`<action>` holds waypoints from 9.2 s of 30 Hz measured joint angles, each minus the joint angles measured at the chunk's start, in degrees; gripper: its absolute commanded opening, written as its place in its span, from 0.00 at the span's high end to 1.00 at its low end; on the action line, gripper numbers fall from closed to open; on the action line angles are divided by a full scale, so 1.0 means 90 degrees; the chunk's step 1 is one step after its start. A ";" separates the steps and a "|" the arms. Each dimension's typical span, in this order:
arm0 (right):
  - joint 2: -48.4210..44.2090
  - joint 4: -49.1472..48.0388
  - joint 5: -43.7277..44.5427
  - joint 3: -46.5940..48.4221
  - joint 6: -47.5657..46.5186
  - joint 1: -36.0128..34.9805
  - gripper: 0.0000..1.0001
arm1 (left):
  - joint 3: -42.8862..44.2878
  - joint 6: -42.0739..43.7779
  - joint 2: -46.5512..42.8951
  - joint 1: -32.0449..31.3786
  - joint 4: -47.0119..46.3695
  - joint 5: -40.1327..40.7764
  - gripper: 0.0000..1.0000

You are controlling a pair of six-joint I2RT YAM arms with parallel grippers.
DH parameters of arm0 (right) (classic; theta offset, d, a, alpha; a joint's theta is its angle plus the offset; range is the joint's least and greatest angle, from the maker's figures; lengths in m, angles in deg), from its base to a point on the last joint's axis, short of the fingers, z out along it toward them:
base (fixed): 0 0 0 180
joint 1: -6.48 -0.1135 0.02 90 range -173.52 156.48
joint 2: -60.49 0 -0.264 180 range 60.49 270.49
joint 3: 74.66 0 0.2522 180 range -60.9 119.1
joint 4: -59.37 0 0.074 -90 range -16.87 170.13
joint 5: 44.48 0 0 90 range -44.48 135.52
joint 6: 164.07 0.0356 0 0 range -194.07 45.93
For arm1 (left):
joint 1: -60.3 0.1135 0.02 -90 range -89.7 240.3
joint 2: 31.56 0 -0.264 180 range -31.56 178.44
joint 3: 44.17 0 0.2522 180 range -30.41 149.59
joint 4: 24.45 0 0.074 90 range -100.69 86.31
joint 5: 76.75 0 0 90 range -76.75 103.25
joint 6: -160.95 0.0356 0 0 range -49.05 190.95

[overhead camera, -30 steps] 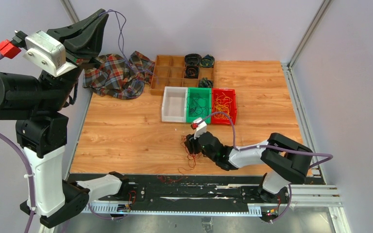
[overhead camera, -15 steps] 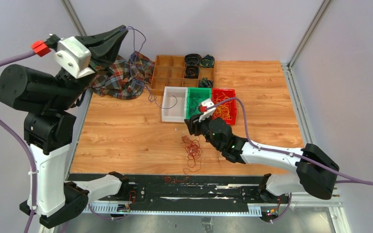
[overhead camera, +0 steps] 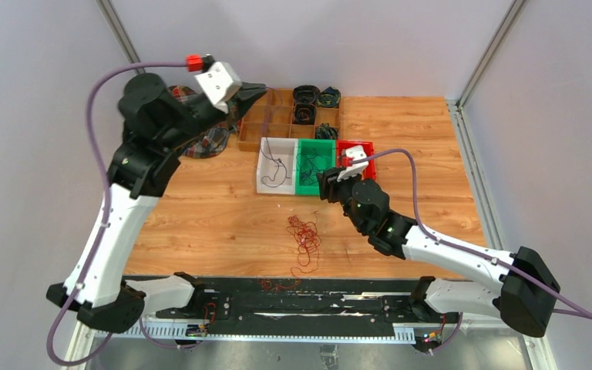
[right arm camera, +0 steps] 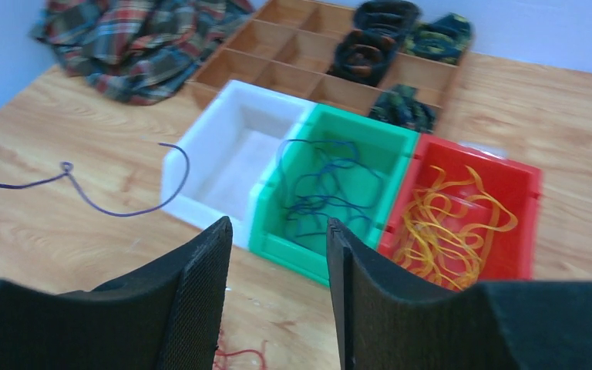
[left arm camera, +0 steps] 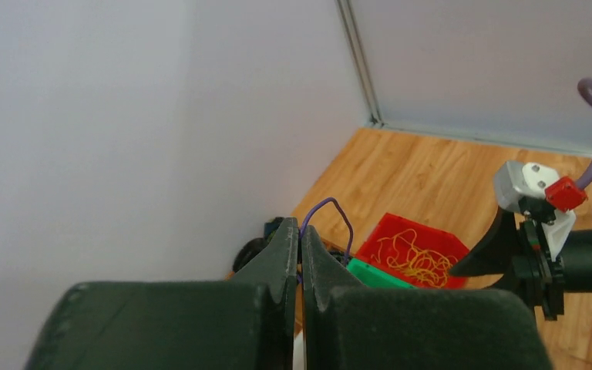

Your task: Untangle the cables

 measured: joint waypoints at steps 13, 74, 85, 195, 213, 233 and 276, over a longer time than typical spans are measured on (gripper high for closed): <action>-0.0527 0.0823 0.1416 -0.0427 0.0350 0.0707 0.54 | -0.0134 0.0352 0.1860 -0.0517 -0.0529 0.0238 1.00; -0.1297 0.2144 0.0767 -0.0775 0.0996 0.1717 0.50 | 0.1790 0.2737 0.6392 -0.1086 0.1574 0.1443 0.09; -0.1316 0.2659 -0.0423 -0.0617 0.1120 0.1654 0.42 | 0.1897 0.2769 0.5141 -0.0976 0.3011 0.1309 0.02; 0.3959 0.2103 -0.1608 0.5610 -0.1246 0.1375 0.99 | -0.1508 -0.0945 0.0423 0.2701 0.1868 0.0508 0.02; 0.2739 0.1073 -0.4646 0.5472 0.1979 0.2676 0.99 | -0.2217 -0.0872 0.0097 0.2701 0.1545 0.0347 0.02; 0.1484 0.0386 -0.5435 0.5678 0.3512 0.3264 0.99 | -0.2217 -0.0869 0.0131 0.2701 0.1540 0.0301 0.02; 0.4034 0.1906 -0.3466 0.5680 -0.0566 0.1564 0.99 | -0.2089 -0.0891 0.0323 0.2902 0.1800 0.0619 0.02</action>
